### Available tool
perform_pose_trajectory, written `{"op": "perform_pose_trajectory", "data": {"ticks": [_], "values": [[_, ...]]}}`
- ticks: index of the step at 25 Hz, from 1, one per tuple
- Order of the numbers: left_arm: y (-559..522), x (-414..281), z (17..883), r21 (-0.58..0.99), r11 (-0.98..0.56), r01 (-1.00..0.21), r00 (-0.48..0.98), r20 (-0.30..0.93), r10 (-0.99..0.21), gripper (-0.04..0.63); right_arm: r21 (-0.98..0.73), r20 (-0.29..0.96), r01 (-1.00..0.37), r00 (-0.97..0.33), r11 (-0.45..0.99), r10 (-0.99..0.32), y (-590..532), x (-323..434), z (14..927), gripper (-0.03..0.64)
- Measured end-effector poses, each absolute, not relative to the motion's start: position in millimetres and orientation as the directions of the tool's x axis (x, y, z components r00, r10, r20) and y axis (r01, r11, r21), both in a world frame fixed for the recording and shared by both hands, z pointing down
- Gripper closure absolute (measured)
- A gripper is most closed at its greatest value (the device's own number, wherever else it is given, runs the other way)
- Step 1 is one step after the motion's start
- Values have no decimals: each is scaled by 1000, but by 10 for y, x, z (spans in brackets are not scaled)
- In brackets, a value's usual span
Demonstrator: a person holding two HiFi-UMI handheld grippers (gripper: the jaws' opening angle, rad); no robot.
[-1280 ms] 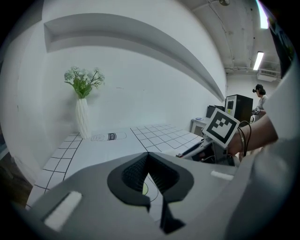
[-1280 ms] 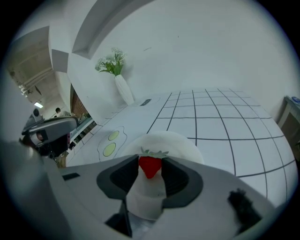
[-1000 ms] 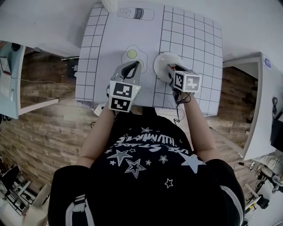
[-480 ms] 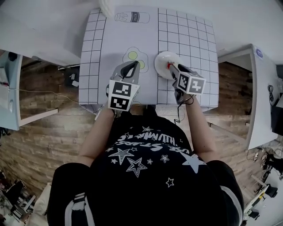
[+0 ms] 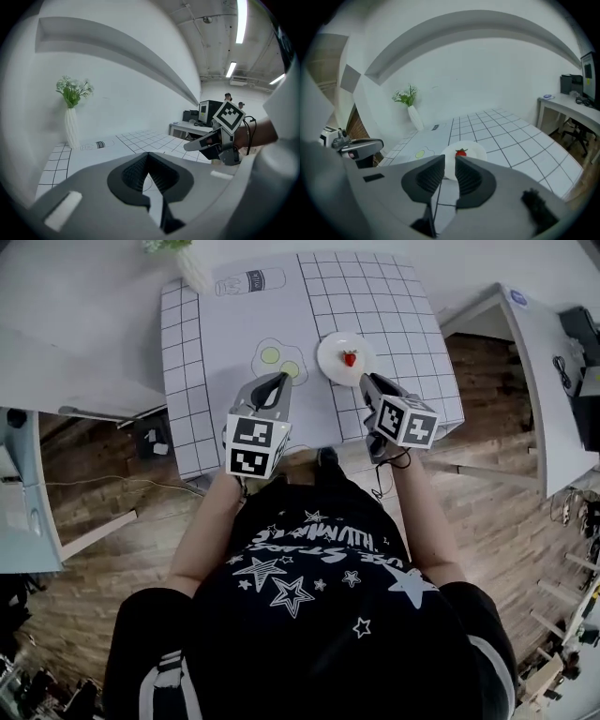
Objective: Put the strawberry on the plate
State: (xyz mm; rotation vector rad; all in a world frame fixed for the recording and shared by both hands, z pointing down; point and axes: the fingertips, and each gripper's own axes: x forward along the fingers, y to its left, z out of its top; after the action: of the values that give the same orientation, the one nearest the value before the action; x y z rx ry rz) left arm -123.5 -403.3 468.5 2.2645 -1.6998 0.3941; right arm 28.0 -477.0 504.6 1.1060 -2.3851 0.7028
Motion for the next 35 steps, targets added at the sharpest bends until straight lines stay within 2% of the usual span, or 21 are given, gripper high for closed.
{"op": "perform_pose_trajectory", "data": {"ticks": [5, 9, 15, 24, 35], "values": [[-3904, -1045, 4811, 41, -401, -915, 384, 392, -836, 586, -273, 564, -844, -529, 461, -634, -4328, 517, 5074, 569], [-3802, -830, 4906, 88, -458, -884, 455, 385, -803, 586, -283, 556, -869, -493, 405, -669, -4035, 701, 5057, 589], [-3675, -457, 4828, 79, -539, -838, 525, 380, -761, 586, -289, 547, -883, -470, 371, -693, -3699, 979, 4957, 595], [-3205, -72, 4677, 78, -501, -862, 491, 372, -788, 586, -321, 496, -844, -536, 429, -683, -3370, 1314, 4773, 598], [-2257, 149, 4466, 34, -370, -928, 357, 358, -863, 586, -374, 443, -776, -631, 508, -637, -2496, 1740, 4757, 601]]}}
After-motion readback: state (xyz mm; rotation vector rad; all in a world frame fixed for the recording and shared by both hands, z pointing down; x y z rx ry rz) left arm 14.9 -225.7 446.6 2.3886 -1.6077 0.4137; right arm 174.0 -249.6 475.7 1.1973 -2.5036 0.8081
